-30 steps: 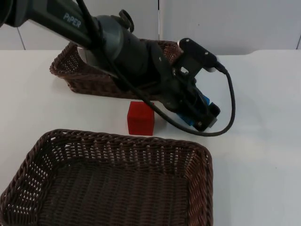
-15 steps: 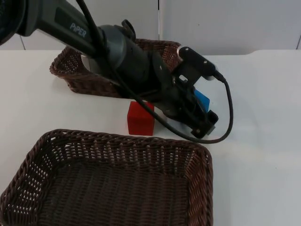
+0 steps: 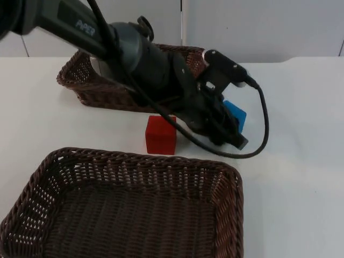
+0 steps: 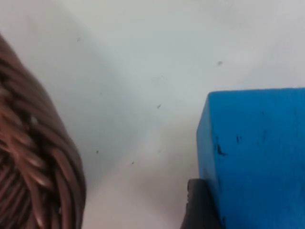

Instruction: Pick up one cube with the left hand and place it into the upper basket. Pick up one cube with the right hand and place it into the lower basket.

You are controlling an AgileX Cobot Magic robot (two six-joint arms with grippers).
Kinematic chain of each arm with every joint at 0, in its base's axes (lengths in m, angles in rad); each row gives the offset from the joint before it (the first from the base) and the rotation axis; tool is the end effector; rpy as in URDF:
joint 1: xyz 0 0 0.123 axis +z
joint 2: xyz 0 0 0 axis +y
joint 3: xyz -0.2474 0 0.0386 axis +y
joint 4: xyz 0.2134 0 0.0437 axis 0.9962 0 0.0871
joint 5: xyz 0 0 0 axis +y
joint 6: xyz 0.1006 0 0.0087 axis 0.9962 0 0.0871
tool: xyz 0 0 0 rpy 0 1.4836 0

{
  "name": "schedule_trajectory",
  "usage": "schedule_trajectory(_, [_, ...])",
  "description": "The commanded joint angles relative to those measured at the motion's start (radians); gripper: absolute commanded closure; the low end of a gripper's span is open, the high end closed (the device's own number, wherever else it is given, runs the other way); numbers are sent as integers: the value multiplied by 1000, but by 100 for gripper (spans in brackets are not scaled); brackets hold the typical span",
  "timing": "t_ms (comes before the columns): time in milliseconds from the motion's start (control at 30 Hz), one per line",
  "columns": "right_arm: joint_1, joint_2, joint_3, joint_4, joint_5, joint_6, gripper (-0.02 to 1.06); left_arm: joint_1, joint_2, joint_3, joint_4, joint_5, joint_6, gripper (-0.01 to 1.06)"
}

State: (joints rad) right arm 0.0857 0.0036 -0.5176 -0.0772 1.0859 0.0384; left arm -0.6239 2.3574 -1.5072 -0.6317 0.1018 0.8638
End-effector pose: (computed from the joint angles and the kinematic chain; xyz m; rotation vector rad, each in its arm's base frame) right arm 0.0068 -0.0063 0.2586 -0.0432 2.0526 -0.0154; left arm 0.3559 -0.2637 0.0634 1.0362 2.1974 -0.2499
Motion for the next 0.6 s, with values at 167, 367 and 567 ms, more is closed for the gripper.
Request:
schedule_trajectory(167, [-6,-4,2,-3,-6,0,-1,-5,-137,-4,-39,145,-47,105])
schedule_trajectory(367, [-6,-4,2,-3,-6,0,-1,-5,-240,-4,-49,229,-60,105])
schedule_trajectory(567, [-6,-4,2,-3,-6,0,-1,-5,-317,-2,-60,268,-100,105])
